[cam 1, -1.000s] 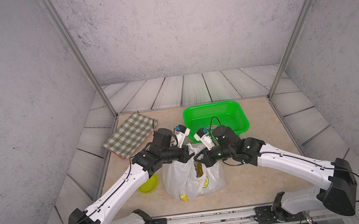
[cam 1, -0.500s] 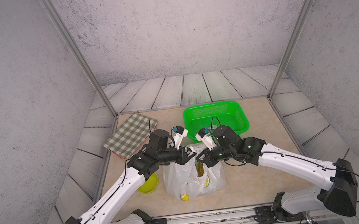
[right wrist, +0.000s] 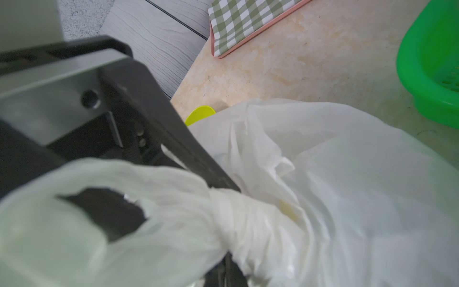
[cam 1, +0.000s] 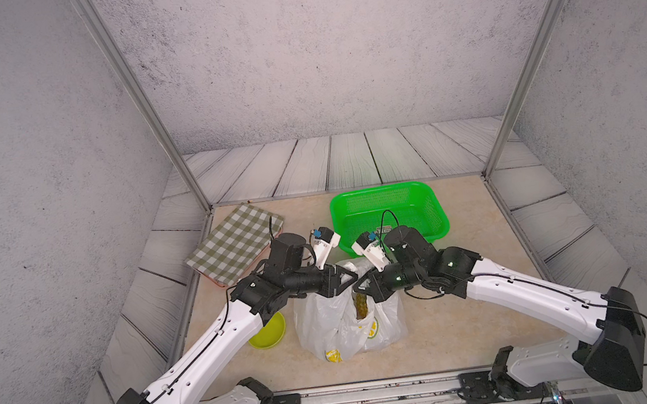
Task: Place the pineapple into a plastic bag & tie a knot
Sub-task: Cross the plastic bag at the center of the board.
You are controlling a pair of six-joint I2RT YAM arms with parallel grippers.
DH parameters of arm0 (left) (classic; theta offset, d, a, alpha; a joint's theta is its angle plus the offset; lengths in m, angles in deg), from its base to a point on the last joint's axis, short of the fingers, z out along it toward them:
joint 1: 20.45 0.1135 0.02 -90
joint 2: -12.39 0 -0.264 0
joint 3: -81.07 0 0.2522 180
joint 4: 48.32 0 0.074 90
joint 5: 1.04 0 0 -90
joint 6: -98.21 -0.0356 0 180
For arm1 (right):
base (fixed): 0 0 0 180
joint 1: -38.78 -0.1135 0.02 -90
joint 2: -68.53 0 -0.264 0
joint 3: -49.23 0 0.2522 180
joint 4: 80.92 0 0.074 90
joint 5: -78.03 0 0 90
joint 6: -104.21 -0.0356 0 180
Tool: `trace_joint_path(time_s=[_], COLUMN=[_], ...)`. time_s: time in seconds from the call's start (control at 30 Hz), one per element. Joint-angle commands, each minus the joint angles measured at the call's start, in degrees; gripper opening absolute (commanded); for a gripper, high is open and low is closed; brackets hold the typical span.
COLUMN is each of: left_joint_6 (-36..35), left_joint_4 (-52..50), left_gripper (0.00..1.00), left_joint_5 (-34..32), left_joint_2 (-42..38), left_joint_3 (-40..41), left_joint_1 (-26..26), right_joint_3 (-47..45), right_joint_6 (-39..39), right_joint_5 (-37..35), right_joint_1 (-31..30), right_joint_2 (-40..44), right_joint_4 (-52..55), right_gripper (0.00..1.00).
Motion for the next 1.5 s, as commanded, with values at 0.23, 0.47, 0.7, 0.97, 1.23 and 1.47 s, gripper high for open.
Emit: trace_joint_path(time_s=[0.23, 0.47, 0.7, 0.97, 1.23, 1.47], left_joint_6=[4.6, 5.61, 4.97, 4.58, 1.88, -0.29], left_joint_4=[3.69, 5.65, 4.4, 4.35, 4.47, 7.12], left_gripper=[0.29, 0.29, 0.23, 0.03, 0.0, 0.0], left_joint_5=[1.08, 9.57, 11.95, 13.08, 11.78, 14.92], left_joint_2=[3.18, 5.05, 5.45, 6.81, 6.35, 6.46], left_joint_3=[-2.12, -3.32, -3.94, -4.33, -3.94, -3.77], left_joint_1=[0.28, 0.3, 0.19, 0.11, 0.19, 0.38], right_joint_3=[-0.9, -0.77, 0.23, 1.95, 5.86, 9.19], right_joint_6=[0.61, 0.8, 0.71, 1.19, 6.11, 13.65], right_joint_5=[5.36, 5.07, 5.64, 5.76, 3.2, 3.06], right_joint_1=[0.2, 0.16, 0.14, 0.21, 1.78, 9.98], right_joint_2=[1.96, 1.95, 1.94, 2.58, 5.52, 11.55], right_joint_4=[-1.51, -1.49, -1.75, -0.62, 6.55, 13.94], right_gripper=[0.0, 0.0, 0.0, 0.0, 0.41, 0.67])
